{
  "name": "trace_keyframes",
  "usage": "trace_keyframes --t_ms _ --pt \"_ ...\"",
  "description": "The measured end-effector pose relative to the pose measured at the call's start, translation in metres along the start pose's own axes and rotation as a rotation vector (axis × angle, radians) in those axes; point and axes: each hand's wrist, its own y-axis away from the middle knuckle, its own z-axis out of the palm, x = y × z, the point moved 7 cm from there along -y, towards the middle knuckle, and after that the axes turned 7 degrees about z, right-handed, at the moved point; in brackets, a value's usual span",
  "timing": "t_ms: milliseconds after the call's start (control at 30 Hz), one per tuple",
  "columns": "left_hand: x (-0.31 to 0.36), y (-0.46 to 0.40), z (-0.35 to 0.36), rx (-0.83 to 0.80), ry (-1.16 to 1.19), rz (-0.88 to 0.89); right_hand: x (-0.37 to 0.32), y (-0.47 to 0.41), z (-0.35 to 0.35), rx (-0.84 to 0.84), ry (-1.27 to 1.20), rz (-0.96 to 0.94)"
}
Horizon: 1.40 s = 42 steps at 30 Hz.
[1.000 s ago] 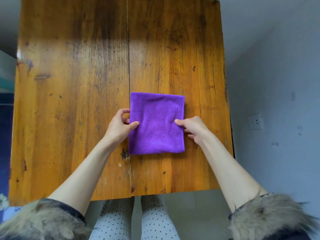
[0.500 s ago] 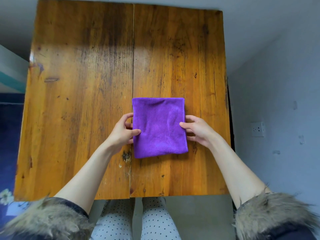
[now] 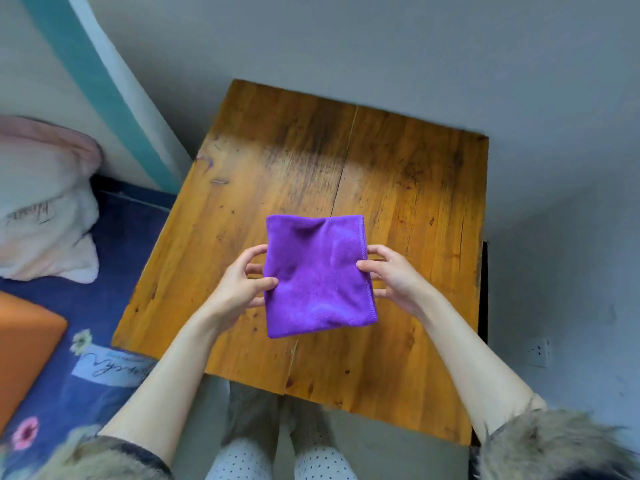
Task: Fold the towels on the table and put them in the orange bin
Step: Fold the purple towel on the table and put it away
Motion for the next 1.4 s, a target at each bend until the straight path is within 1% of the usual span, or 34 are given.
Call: trace_keyframes --t_ms 233,433,567,733,900,1067,1200,1333,1400 --pt "0.032 0.066 -0.116 0.178 0.101 0.095 -0.065 0.037 0.123 -0.156 0.141 -0.124" --pt "0.028 0.134 -0.235 0.312 0.202 0.177 -0.093 0.070 0.263 -0.281 0.274 -0.194" --pt "0.004 0.185 -0.317 0.412 0.274 0.184 -0.087 0.084 0.366 -0.348 0.361 -0.217" --pt "-0.041 0.256 -0.419 0.609 0.333 0.170 -0.062 0.093 0.499 -0.450 0.498 -0.203" --pt "-0.079 0.299 -0.494 0.753 0.369 0.126 -0.043 0.096 0.607 -0.514 0.610 -0.172" --pt "-0.111 0.300 -0.545 0.856 0.397 0.079 -0.037 0.074 0.680 -0.527 0.714 -0.130" --pt "-0.138 0.270 -0.578 0.903 0.414 -0.012 -0.036 0.035 0.724 -0.468 0.824 -0.108" --pt "-0.170 0.221 -0.609 0.966 0.410 -0.125 -0.030 -0.027 0.768 -0.405 0.971 -0.174" --pt "-0.191 0.193 -0.619 0.966 0.391 -0.190 -0.021 -0.059 0.785 -0.381 1.081 -0.221"
